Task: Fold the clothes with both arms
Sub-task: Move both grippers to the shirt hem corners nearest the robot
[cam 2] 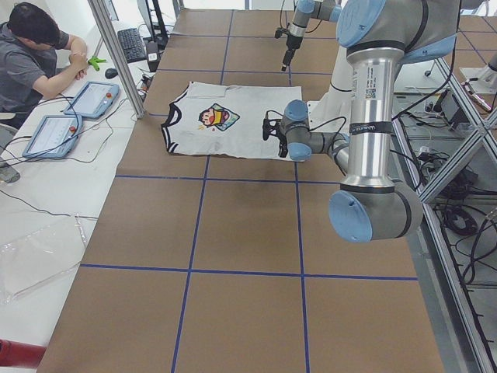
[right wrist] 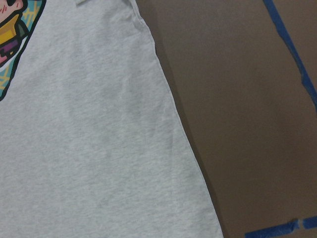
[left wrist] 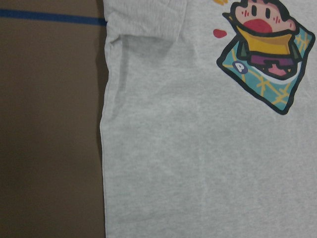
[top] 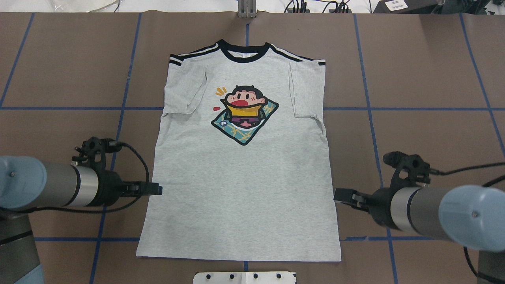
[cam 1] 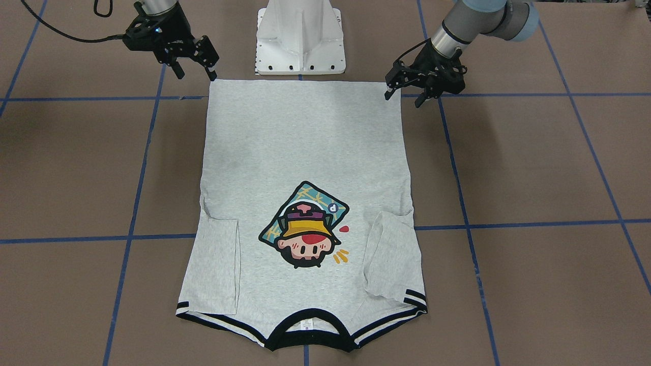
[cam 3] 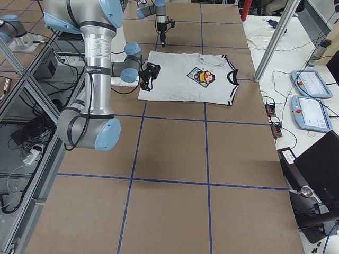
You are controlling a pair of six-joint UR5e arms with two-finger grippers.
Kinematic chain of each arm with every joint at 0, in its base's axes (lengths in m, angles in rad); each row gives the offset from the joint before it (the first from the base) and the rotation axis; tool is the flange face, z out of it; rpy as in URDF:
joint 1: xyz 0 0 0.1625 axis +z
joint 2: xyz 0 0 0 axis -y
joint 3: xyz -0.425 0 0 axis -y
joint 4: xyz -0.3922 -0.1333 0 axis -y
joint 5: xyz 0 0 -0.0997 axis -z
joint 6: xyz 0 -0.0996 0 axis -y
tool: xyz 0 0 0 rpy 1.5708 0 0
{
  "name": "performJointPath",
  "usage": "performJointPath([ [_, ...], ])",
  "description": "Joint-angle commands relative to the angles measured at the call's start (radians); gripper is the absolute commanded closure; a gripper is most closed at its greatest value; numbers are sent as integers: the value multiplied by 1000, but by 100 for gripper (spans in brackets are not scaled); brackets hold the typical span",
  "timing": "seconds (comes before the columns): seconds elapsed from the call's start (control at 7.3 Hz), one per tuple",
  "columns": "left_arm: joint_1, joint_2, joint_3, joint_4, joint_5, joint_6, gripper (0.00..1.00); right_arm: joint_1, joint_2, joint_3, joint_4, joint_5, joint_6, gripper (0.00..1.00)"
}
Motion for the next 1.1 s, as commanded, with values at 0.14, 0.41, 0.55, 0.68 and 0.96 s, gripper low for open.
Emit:
performJointPath([
  [0.14,149,33,8,-16,66,-130,5,-37,-12,-1,3,-34,21,0],
  [0.41,166,33,16,-10,68,-159,21,-39,-12,-1,1,-36,21,0],
  [0.55,170,33,20,-9,68,-157,23,-39,-12,-1,1,-36,21,0],
  [0.68,171,33,20,-9,68,-157,25,-39,-12,-2,1,-36,21,0],
  [0.96,170,33,20,-9,68,-159,45,-39,-12,-1,1,-37,21,0],
])
